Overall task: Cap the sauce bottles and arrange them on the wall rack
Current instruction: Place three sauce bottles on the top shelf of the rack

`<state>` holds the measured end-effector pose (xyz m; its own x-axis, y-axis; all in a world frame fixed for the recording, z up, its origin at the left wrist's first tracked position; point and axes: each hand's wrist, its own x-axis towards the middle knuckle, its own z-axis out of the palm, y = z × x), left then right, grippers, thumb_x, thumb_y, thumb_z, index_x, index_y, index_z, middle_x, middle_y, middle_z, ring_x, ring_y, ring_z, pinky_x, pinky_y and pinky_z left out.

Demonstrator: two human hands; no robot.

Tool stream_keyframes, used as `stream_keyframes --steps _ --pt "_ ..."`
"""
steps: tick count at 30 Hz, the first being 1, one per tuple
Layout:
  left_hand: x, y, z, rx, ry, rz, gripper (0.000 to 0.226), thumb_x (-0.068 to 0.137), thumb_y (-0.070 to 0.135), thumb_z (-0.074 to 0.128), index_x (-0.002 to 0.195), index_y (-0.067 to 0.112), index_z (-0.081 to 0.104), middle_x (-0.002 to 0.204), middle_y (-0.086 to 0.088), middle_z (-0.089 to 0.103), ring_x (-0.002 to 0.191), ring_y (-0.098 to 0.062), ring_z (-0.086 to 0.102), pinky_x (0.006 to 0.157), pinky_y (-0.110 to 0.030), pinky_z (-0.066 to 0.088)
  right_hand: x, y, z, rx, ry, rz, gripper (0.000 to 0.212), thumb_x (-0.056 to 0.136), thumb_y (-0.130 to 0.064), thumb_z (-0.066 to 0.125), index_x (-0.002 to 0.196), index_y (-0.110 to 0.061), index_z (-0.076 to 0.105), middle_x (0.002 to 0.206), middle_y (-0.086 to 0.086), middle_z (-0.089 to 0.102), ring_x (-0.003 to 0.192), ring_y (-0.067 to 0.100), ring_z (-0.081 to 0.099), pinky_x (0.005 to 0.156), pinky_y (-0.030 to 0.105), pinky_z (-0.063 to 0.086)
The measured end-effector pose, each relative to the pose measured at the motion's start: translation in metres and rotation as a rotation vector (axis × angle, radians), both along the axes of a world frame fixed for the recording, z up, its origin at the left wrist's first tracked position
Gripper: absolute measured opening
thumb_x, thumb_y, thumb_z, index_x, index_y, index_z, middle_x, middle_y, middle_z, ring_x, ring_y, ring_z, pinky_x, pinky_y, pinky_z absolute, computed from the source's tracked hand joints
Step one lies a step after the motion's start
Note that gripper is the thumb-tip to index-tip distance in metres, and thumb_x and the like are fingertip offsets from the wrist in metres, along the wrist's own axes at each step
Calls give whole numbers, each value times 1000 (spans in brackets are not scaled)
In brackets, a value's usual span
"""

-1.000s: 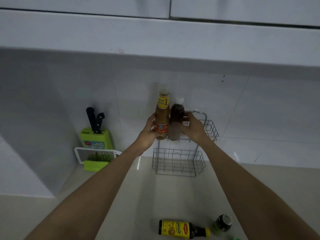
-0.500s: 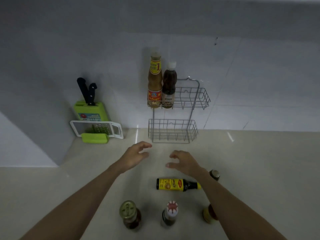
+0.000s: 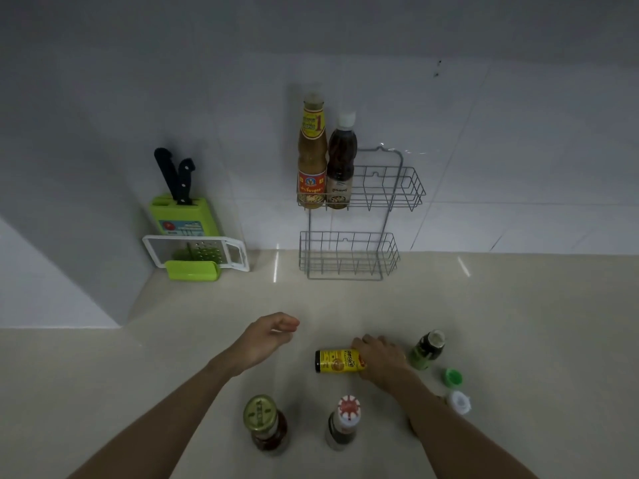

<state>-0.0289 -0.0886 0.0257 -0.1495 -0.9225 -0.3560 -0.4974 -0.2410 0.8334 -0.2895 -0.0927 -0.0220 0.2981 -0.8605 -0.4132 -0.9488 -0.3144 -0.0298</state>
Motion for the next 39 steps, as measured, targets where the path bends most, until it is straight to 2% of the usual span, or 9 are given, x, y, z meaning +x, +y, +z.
stream_keyframes --steps 4,7,12,16,20,27,32,35,39 --pt "-6 -6 8 -23 7 1 29 88 10 58 95 38 62 110 7 66 105 -10 62 94 -26 48 1 -13 28 -140 -13 103 51 73 -25 71 121 -26 54 118 0 56 109 32 53 94 44 42" --pt "-14 -17 22 -74 18 -5 29 89 10 56 98 37 62 113 7 65 106 -9 61 94 -23 47 -2 -37 70 -416 61 257 59 35 -31 88 90 -36 68 84 -12 68 77 25 66 94 51 47" --pt "-25 -44 61 -233 112 91 27 90 7 56 98 32 64 114 5 64 111 -12 59 96 -22 43 -13 -80 181 -795 56 311 45 54 -20 84 95 -30 68 89 -8 72 82 29 65 104 63 30" --pt "-31 -66 94 -366 137 176 25 91 6 55 110 20 62 124 0 59 117 -14 50 93 -22 37 -27 -112 263 -987 145 255 45 59 -10 81 99 -27 67 99 -3 72 92 33 63 101 64 29" --pt "-35 -93 120 -470 72 257 34 91 13 56 124 20 54 134 -2 50 126 -18 43 99 -27 34 -32 -145 300 -1002 264 236 52 58 -7 82 103 -28 66 106 -2 70 97 33 59 94 56 34" --pt "-48 -131 155 -544 115 317 47 89 18 61 133 13 44 134 -4 48 114 -9 41 95 -24 33 -17 -188 297 -921 397 415 49 59 -13 84 103 -29 68 97 -3 70 89 30 58 76 45 41" --pt "-55 -145 159 -531 117 310 54 91 17 59 139 12 36 140 -7 45 117 -11 42 94 -21 32 -11 -210 288 -790 383 522 49 77 -13 73 122 -27 58 120 -1 61 113 30 46 89 48 34" --pt "-59 -146 158 -533 151 304 54 91 12 57 140 12 34 136 -5 48 110 -8 43 84 -14 36 -12 -220 292 -704 277 593 50 77 -14 71 124 -24 57 124 -1 59 118 28 42 92 44 29" --pt "-62 -147 156 -535 190 321 52 92 11 56 139 13 34 122 6 44 110 -6 41 88 -19 33 -19 -232 287 -724 -141 610 48 68 -11 83 112 -13 65 139 17 48 134 39 32 103 47 33"
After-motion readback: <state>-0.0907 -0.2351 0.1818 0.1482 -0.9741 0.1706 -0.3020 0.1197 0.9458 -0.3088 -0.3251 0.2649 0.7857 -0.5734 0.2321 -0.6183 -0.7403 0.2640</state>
